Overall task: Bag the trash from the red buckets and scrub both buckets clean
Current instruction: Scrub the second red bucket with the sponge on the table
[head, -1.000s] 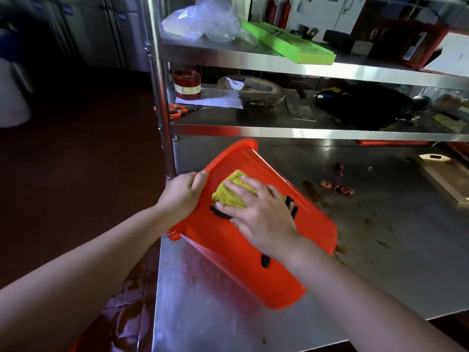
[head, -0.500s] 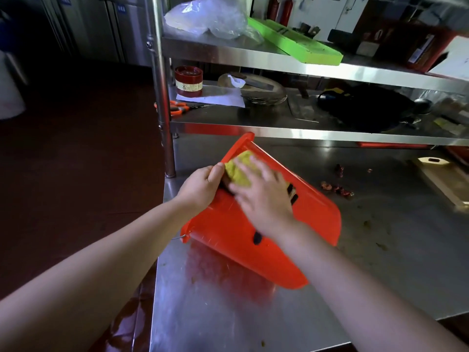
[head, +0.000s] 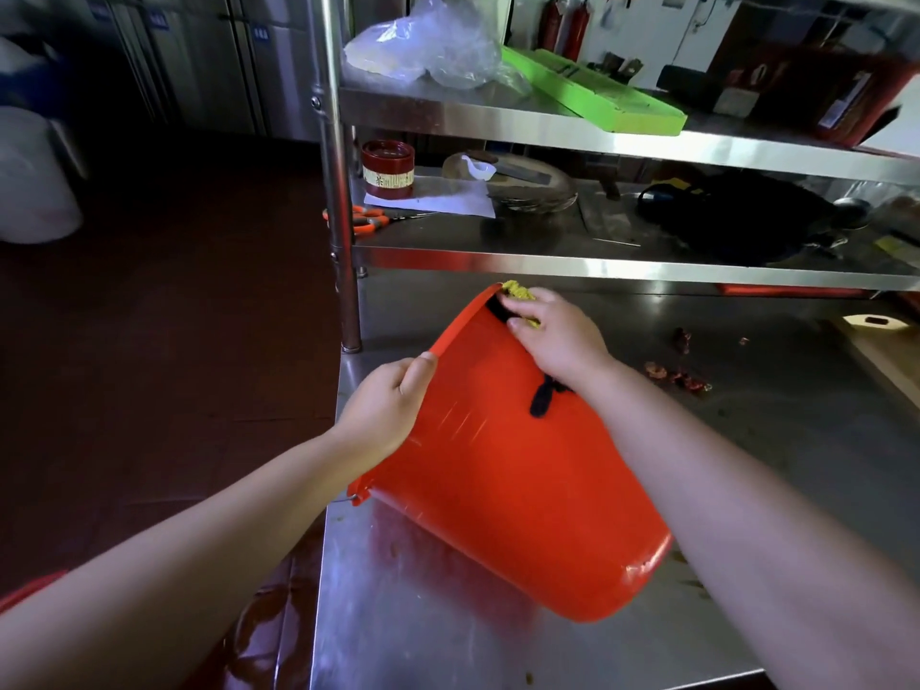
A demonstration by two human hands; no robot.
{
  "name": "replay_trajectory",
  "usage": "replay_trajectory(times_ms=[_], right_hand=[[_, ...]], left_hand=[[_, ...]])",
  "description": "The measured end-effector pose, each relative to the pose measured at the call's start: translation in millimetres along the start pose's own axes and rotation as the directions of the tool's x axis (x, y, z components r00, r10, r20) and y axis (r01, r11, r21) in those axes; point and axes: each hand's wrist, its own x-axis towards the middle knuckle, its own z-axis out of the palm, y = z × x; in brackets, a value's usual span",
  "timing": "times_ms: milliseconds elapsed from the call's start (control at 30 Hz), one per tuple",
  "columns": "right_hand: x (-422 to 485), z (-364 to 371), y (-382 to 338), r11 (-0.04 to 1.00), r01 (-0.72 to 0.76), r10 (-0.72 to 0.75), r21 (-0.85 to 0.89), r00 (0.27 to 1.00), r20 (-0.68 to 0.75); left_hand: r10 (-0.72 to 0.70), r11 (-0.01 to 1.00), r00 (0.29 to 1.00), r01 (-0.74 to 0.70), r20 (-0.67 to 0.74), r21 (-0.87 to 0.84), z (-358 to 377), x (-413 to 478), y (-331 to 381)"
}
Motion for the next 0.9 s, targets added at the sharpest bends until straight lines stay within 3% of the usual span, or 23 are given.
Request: replay_trajectory(times_ms=[100, 167, 267, 367, 433, 500, 533, 633, 733, 900], right_hand=[[-31.3, 4.0, -17.2, 0.974, 0.146, -0.157, -0.17, 0.986, -0.053], [-53.1, 5.4, -28.1, 0.896, 0.322, -0.353, -0.307, 0.934, -0.05], [-78.6, 10.4, -37.8, 0.717, 0.567, -0.588, -0.406, 0.805, 0.085], [-85.5, 3.9, -34.8, 0.593, 0.677, -0.66, -0.436, 0.719, 0.219], [-74.3, -3.9, -25.1, 0.711, 0.582, -0.582, -0.394, 0.802, 0.136], [-57.9, -9.8, -12.7, 0.901, 0.352, -0.357, -0.252, 0.934, 0.03], [-50.5, -8.4, -2.9, 0.947, 0.262, -0.263, -0.185, 0.965, 0.022], [-38.7, -3.9, 15.9, 0.985, 0.159, -0.155, -0.07, 0.986, 0.056], [-30.9, -0.5, 27.1, 0.994, 0.105, -0.108, 0.042, 0.992, 0.066], [-29.0, -2.7, 19.1, 0.996, 0.084, -0.082, -0.036, 0.995, 0.049]], left_hand=[[-0.014, 0.998, 1.0, 0.014, -0.005, 0.054, -7.7, 7.7, -1.1], [-0.02, 0.992, 0.998, 0.026, -0.053, 0.122, -9.8, 14.8, 4.7], [-0.032, 0.98, 0.995, 0.049, -0.094, 0.192, -5.5, 25.1, 18.0], [-0.066, 0.983, 0.993, 0.081, -0.098, 0.165, -1.7, 31.3, 32.3], [-0.091, 0.976, 0.992, 0.106, -0.085, 0.191, -7.4, 37.5, 36.8], [-0.167, 0.979, 0.985, 0.162, 0.033, 0.126, -18.0, 42.0, 36.2], [-0.196, 0.98, 0.974, 0.189, 0.113, 0.067, -24.4, 40.9, 36.5], [-0.134, 0.989, 0.969, 0.145, 0.206, -0.038, -40.5, 29.6, 27.3], [-0.075, 0.997, 0.993, 0.074, 0.088, 0.018, -43.3, 3.3, -4.1], [-0.067, 0.997, 0.995, 0.065, 0.079, 0.037, -38.7, -20.1, -38.1]])
